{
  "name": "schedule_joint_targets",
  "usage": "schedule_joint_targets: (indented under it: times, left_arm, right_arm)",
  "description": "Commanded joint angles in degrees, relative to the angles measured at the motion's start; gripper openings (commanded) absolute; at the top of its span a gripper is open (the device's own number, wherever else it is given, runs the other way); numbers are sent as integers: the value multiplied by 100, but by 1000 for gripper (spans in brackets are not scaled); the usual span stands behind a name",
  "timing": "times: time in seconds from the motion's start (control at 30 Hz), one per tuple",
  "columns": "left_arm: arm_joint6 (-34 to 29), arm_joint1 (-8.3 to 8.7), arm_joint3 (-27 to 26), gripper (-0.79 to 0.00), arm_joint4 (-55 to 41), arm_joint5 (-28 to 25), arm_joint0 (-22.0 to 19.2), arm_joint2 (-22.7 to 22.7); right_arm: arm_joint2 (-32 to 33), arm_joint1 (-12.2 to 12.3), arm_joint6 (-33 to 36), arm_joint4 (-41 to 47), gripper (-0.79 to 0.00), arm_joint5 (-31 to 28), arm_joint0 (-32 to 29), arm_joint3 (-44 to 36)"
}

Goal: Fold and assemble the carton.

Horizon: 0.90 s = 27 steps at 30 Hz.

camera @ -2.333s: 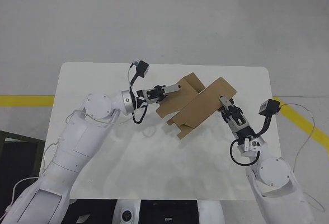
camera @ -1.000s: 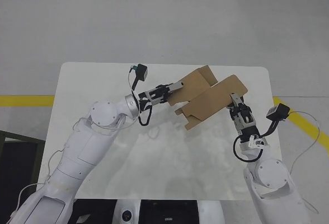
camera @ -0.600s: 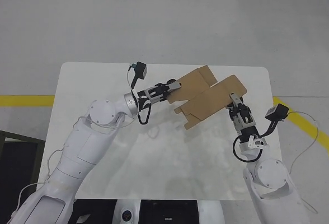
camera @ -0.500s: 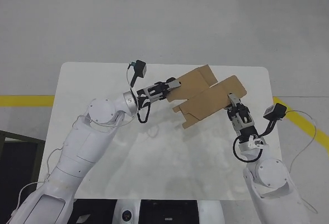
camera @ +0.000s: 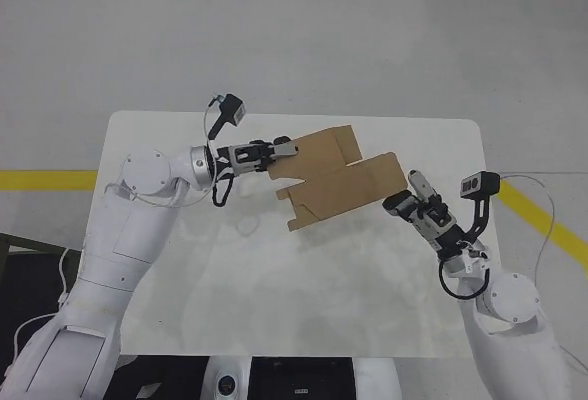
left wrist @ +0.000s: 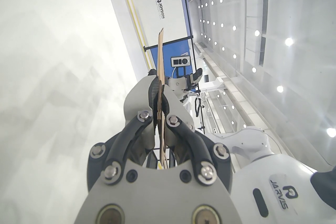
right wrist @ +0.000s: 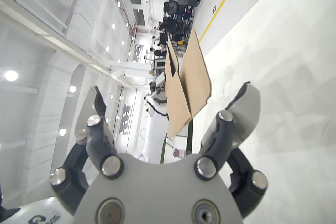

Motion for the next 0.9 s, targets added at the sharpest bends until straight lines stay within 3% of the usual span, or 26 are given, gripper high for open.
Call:
schedule_joint_targets:
  times: [0.0, 0.23, 0.43, 0.57, 0.87]
  left_arm:
    - [-355, 28, 151, -785, -101, -53, -80, -77]
    - [-1424, 111, 353, -785, -252, -112, -255, -161]
    - [-1653, 135, 414, -785, -460, -45, -215, -147]
    - [-1674, 131, 378, -785, -598, -10, -150, -82]
    - [-1666, 118, 211, -785, -692, 8, -43, 102]
  right_arm:
    - [56, 39, 704, 96, 0, -23, 133, 159]
    - [121, 166, 2636, 448, 0, -23, 624, 712]
    - [62, 240, 3695, 628, 0, -224, 998, 1223]
    - [-47, 268, 4179, 828, 0, -341, 1127, 1419]
    - [-377, 272, 4366, 1175, 0, -603, 1162, 1657]
